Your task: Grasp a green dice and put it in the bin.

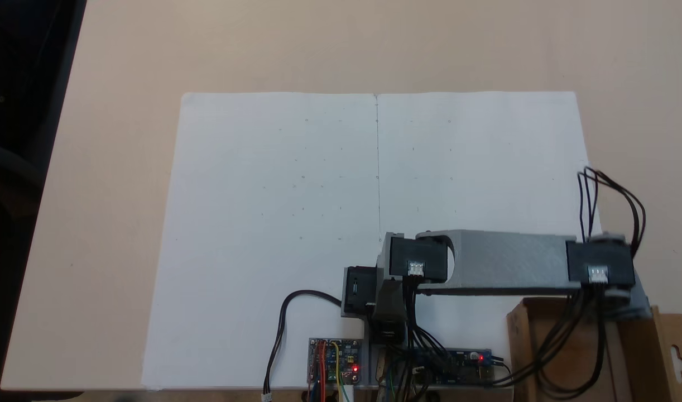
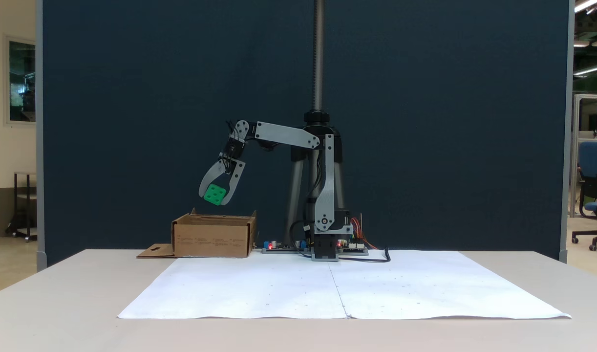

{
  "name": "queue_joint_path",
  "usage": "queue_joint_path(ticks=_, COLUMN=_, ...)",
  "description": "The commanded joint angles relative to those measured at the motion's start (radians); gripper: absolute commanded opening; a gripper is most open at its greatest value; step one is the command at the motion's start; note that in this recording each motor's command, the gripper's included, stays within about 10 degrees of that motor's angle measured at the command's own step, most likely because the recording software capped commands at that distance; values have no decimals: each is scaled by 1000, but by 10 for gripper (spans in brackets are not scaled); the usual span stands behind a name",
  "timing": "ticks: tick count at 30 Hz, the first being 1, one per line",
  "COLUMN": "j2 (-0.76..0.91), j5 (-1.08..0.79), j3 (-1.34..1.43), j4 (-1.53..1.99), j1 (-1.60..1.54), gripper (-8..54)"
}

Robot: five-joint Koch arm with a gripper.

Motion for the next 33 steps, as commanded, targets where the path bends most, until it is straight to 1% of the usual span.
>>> queue_joint_path(ticks=1, j2=3, j5=-100, j3=-46, j4=14, j1=49, gripper=116)
queue_joint_path(ticks=6, j2=-72, j5=-166, j3=-46, j4=5, j1=127, gripper=116)
queue_joint_path(ticks=12, j2=-172, j5=-222, j3=-46, j4=-84, j1=199, gripper=116)
queue_joint_path(ticks=18, j2=-193, j5=-225, j3=-46, j4=-107, j1=202, gripper=116)
queue_joint_path(ticks=19, j2=-193, j5=-225, j3=-46, j4=-104, j1=202, gripper=134)
queue_joint_path(ticks=21, j2=-195, j5=-224, j3=-46, j4=-98, j1=202, gripper=272)
queue_joint_path(ticks=22, j2=-201, j5=-224, j3=-46, j4=-98, j1=204, gripper=329)
queue_joint_path(ticks=23, j2=-202, j5=-224, j3=-46, j4=-101, j1=202, gripper=352)
queue_joint_path(ticks=24, j2=-202, j5=-224, j3=-46, j4=-104, j1=204, gripper=392)
queue_joint_path(ticks=25, j2=-202, j5=-224, j3=-46, j4=-103, j1=204, gripper=418)
queue_joint_path(ticks=33, j2=-193, j5=-221, j3=-48, j4=-124, j1=202, gripper=419)
